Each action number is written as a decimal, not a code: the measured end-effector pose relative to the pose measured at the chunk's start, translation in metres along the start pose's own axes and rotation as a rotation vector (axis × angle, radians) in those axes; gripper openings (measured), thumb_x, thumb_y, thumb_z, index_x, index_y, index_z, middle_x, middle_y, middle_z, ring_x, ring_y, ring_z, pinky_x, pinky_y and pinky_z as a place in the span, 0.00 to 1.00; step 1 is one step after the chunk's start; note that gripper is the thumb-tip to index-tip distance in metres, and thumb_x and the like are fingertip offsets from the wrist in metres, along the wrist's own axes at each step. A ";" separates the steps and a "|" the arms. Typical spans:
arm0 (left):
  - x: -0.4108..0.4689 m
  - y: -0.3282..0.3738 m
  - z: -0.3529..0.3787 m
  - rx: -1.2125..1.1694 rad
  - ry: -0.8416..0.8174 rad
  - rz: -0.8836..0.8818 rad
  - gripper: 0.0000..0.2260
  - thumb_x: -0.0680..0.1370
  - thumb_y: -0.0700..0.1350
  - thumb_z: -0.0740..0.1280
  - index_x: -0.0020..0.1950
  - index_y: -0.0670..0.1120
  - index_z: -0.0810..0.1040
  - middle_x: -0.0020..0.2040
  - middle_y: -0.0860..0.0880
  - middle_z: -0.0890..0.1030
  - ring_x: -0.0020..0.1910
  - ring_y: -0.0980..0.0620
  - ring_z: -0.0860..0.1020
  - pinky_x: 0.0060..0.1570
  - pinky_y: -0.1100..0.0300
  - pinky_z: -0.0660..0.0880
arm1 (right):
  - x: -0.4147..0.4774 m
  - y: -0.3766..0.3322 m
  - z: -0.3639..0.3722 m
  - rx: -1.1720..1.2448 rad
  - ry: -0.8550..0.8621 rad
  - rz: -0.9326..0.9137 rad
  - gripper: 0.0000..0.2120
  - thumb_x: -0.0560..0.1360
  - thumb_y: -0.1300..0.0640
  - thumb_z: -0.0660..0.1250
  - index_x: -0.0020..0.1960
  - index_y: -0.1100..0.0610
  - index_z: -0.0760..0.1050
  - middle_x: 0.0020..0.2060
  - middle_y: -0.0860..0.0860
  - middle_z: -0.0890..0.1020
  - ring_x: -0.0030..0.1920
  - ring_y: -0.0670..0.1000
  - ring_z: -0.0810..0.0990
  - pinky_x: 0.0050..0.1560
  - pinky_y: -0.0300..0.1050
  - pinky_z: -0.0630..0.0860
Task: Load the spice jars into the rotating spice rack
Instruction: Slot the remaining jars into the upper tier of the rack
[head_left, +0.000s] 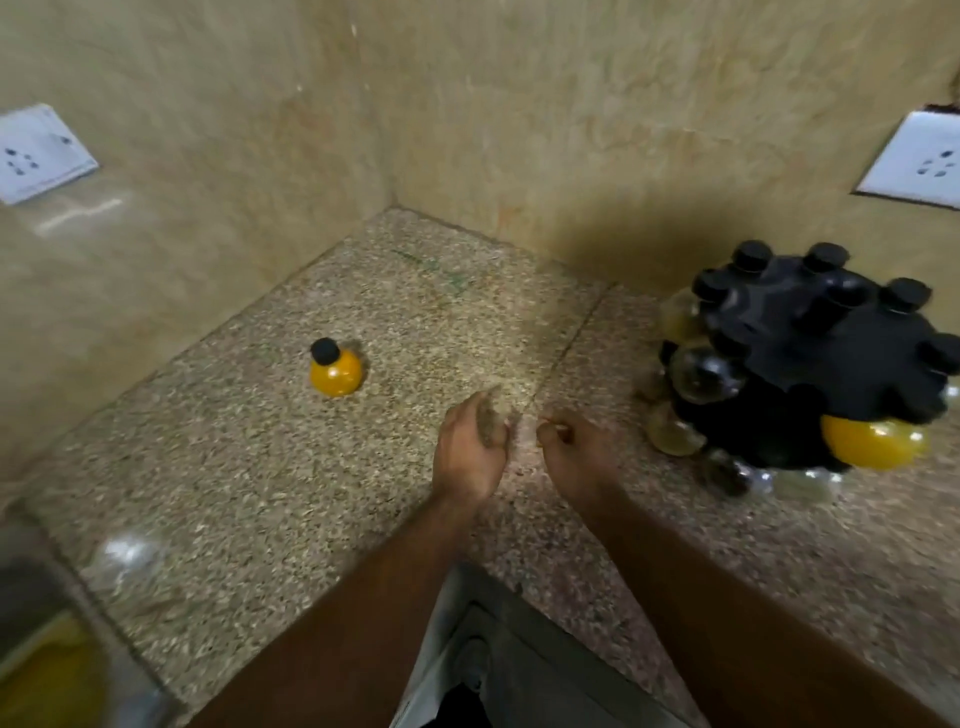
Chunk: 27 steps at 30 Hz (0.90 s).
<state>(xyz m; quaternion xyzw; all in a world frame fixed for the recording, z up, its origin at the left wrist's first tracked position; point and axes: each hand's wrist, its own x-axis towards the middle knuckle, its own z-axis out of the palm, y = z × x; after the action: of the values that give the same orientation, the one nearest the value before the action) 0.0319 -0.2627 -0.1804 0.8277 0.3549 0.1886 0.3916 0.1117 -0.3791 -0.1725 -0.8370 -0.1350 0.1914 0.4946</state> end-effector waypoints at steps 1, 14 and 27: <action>0.005 -0.013 -0.008 0.001 0.016 -0.029 0.21 0.80 0.50 0.67 0.72 0.49 0.72 0.67 0.45 0.76 0.67 0.46 0.73 0.65 0.58 0.69 | 0.002 -0.006 0.013 -0.032 -0.018 -0.007 0.10 0.78 0.52 0.66 0.57 0.54 0.81 0.49 0.50 0.84 0.47 0.48 0.78 0.48 0.39 0.67; 0.082 -0.132 -0.092 0.015 0.404 -0.236 0.30 0.77 0.49 0.71 0.75 0.40 0.66 0.66 0.38 0.72 0.66 0.37 0.70 0.64 0.48 0.68 | 0.056 -0.052 0.155 -0.682 -0.362 -0.194 0.32 0.77 0.39 0.65 0.77 0.48 0.63 0.74 0.55 0.69 0.72 0.59 0.70 0.69 0.55 0.69; 0.152 -0.170 -0.115 0.081 0.390 -0.162 0.25 0.78 0.55 0.67 0.73 0.48 0.72 0.66 0.48 0.79 0.65 0.43 0.72 0.60 0.48 0.71 | 0.092 -0.049 0.222 -1.097 -0.591 -0.197 0.50 0.71 0.22 0.56 0.81 0.43 0.36 0.81 0.54 0.37 0.80 0.65 0.38 0.73 0.75 0.45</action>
<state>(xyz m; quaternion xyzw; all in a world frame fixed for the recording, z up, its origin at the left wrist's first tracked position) -0.0080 -0.0163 -0.2364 0.7594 0.4966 0.2986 0.2960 0.0914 -0.1452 -0.2438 -0.8642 -0.4208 0.2713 -0.0494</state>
